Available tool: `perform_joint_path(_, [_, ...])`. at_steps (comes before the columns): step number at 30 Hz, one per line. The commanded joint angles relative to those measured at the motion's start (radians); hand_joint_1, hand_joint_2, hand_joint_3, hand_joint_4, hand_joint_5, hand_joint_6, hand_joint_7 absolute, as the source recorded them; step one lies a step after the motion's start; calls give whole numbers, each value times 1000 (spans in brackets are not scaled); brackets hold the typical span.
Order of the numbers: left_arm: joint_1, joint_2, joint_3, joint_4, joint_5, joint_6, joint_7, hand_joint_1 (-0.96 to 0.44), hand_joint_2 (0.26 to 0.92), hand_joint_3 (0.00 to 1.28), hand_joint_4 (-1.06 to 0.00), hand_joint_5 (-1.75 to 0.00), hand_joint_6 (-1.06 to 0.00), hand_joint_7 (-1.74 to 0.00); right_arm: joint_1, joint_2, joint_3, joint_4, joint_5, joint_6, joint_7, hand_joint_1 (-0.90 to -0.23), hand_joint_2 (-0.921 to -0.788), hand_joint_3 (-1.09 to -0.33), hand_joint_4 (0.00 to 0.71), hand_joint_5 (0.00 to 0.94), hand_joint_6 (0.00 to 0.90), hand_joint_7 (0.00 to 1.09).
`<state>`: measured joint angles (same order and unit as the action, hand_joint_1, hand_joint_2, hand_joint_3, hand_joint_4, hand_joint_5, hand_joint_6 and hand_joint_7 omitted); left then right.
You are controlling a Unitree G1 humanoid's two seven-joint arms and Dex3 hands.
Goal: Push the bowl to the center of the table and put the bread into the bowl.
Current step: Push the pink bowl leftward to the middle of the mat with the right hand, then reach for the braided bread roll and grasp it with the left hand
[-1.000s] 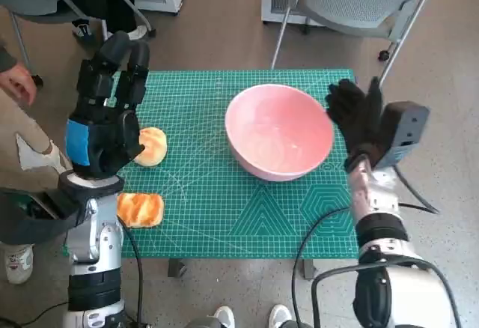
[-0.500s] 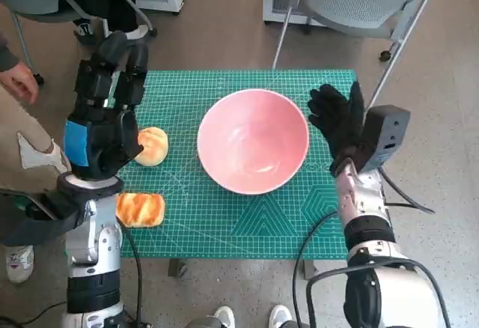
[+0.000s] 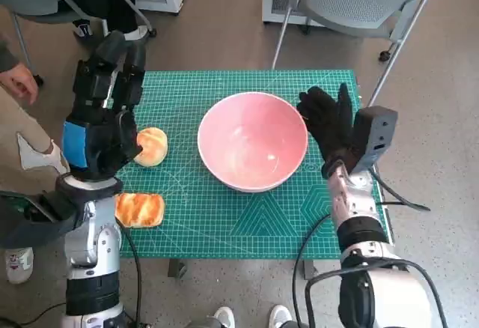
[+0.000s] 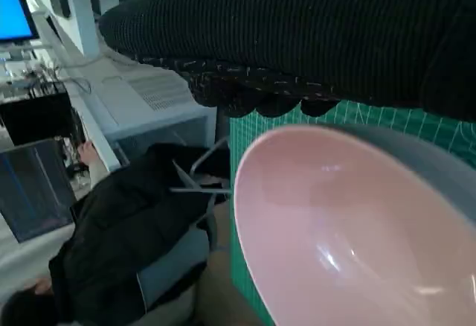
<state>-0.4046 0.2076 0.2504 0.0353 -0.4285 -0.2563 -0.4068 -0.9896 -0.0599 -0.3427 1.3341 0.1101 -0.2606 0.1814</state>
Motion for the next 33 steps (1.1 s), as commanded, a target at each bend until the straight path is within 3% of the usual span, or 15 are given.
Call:
perform_joint_path(1, [6,8,-3,-8,11,2,3,-604,921,689,-81,0,1,-499,13,18,4,13,-10,8,8,-651,-921,-923,103,3,167,82])
perform_joint_path(8, [9,6,-4,-3,14,-6,1,-605,921,684,-89,-5,1,-515,-1,11,-1,10,-2,6,19,-658,-921,-910,103,2,164,81])
perform_joint_path(16, [23,10,1,-20,15,-5,6,-599,921,688,-88,-6,1,-520,-35,-26,-18,-10,20,-39,64,-666,-921,-908,122,10,176,87])
perform_joint_path(24, [38,15,6,-36,23,-9,11,-593,921,705,-78,-2,1,-511,-50,-46,-28,-54,47,-185,159,-659,-921,-956,115,3,164,82])
perform_joint_path(33, [58,18,6,-71,44,-16,22,-597,921,714,-66,-1,1,-502,-25,-19,-29,-143,115,-389,319,-676,-921,-963,116,3,164,86])
